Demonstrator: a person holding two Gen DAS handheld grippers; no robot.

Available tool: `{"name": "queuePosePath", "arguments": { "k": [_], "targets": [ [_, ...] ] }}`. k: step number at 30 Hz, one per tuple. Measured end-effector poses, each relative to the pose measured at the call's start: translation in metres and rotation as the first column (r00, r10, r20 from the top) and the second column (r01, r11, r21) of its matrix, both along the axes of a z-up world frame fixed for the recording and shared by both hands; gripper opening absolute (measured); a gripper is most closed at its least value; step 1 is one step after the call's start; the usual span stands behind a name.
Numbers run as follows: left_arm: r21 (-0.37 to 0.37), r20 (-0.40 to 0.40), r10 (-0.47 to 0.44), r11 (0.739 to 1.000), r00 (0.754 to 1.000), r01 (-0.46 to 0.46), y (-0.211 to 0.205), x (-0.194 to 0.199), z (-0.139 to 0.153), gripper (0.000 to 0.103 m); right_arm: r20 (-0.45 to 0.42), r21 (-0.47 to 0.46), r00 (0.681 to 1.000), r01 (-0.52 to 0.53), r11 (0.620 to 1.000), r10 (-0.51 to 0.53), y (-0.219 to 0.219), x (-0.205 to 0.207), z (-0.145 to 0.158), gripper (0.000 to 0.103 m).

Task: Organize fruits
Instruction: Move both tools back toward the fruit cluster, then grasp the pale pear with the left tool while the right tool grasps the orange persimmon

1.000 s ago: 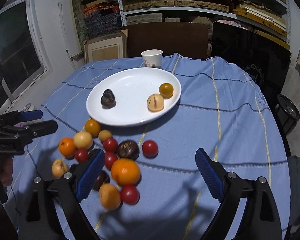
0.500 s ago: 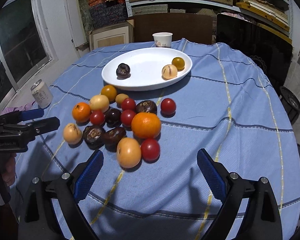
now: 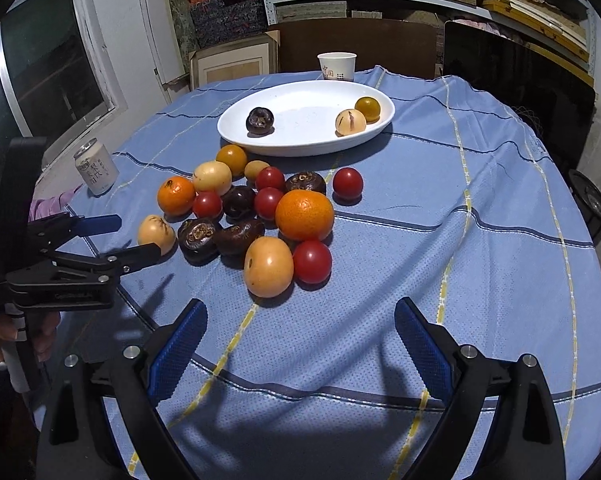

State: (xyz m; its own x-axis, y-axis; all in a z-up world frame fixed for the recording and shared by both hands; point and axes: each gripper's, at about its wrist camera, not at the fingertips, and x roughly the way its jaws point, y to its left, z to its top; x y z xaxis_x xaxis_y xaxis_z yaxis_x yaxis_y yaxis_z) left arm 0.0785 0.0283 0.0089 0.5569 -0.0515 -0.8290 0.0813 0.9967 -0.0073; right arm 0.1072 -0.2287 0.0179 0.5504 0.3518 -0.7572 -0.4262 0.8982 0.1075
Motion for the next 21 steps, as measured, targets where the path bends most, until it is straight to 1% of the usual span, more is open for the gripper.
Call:
{"name": "queuePosePath", "arguments": {
  "k": [2, 4, 5, 6, 7, 8, 10, 11, 13, 15, 17, 19, 21],
  "targets": [
    [-0.001, -0.012, 0.004, 1.0, 1.0, -0.004, 0.001, 0.004, -0.005, 0.081, -0.001, 0.001, 1.0, -0.01, 1.0, 0.01, 0.001, 0.0, 0.0, 0.096],
    [0.0, -0.025, 0.003, 1.0, 1.0, -0.003, 0.001, 0.008, -0.01, 0.075, -0.004, 0.002, 1.0, -0.013, 1.0, 0.013, 0.002, 0.001, -0.002, 0.096],
    [-0.008, -0.033, -0.001, 1.0, 0.999, 0.001, 0.001, 0.01, -0.013, 0.067, -0.009, 0.002, 1.0, -0.016, 1.0, 0.016, 0.003, 0.002, -0.003, 0.096],
    [-0.024, -0.044, -0.008, 1.0, 0.999, 0.007, 0.002, 0.013, -0.017, 0.05, -0.012, 0.002, 1.0, -0.019, 1.0, 0.019, 0.004, 0.003, -0.004, 0.096],
    [-0.021, -0.031, -0.01, 1.0, 0.999, 0.009, 0.002, 0.013, -0.017, 0.047, -0.013, -0.005, 1.0, -0.024, 1.0, 0.024, 0.007, 0.003, -0.006, 0.096],
    [-0.019, -0.01, -0.024, 1.0, 1.0, 0.024, 0.001, 0.011, -0.016, 0.04, -0.002, -0.018, 1.0, -0.022, 1.0, 0.022, 0.009, 0.003, -0.006, 0.096],
    [-0.009, -0.006, -0.04, 0.999, 0.999, 0.04, -0.002, 0.009, -0.017, 0.04, 0.005, -0.044, 1.0, -0.02, 0.999, 0.02, 0.015, 0.005, -0.009, 0.095],
    [-0.011, -0.008, -0.048, 0.999, 0.999, 0.048, -0.003, 0.009, -0.017, 0.04, -0.008, -0.033, 0.999, -0.031, 0.999, 0.031, 0.017, 0.007, -0.011, 0.094],
    [-0.024, -0.015, -0.055, 0.998, 0.998, 0.055, -0.002, 0.008, -0.017, 0.04, -0.032, -0.013, 0.998, -0.054, 0.998, 0.054, 0.022, 0.01, -0.015, 0.088],
    [-0.044, -0.024, -0.052, 0.998, 0.998, 0.051, 0.001, 0.009, -0.017, 0.04, -0.041, -0.024, 0.997, -0.061, 0.998, 0.06, 0.029, 0.012, -0.019, 0.084],
    [-0.05, -0.027, -0.052, 0.997, 0.998, 0.05, 0.001, 0.009, -0.017, 0.04, -0.059, -0.029, 0.996, -0.074, 0.997, 0.073, 0.035, 0.016, -0.023, 0.078],
    [-0.053, -0.027, -0.052, 0.997, 0.998, 0.05, 0.001, 0.009, -0.017, 0.04, -0.072, -0.051, 0.995, -0.079, 0.996, 0.076, 0.042, 0.02, -0.026, 0.075],
    [-0.063, -0.027, -0.049, 0.997, 0.998, 0.047, 0.003, 0.009, -0.017, 0.04, -0.082, -0.058, 0.993, -0.089, 0.994, 0.084, 0.047, 0.022, -0.029, 0.069]
  ]
}}
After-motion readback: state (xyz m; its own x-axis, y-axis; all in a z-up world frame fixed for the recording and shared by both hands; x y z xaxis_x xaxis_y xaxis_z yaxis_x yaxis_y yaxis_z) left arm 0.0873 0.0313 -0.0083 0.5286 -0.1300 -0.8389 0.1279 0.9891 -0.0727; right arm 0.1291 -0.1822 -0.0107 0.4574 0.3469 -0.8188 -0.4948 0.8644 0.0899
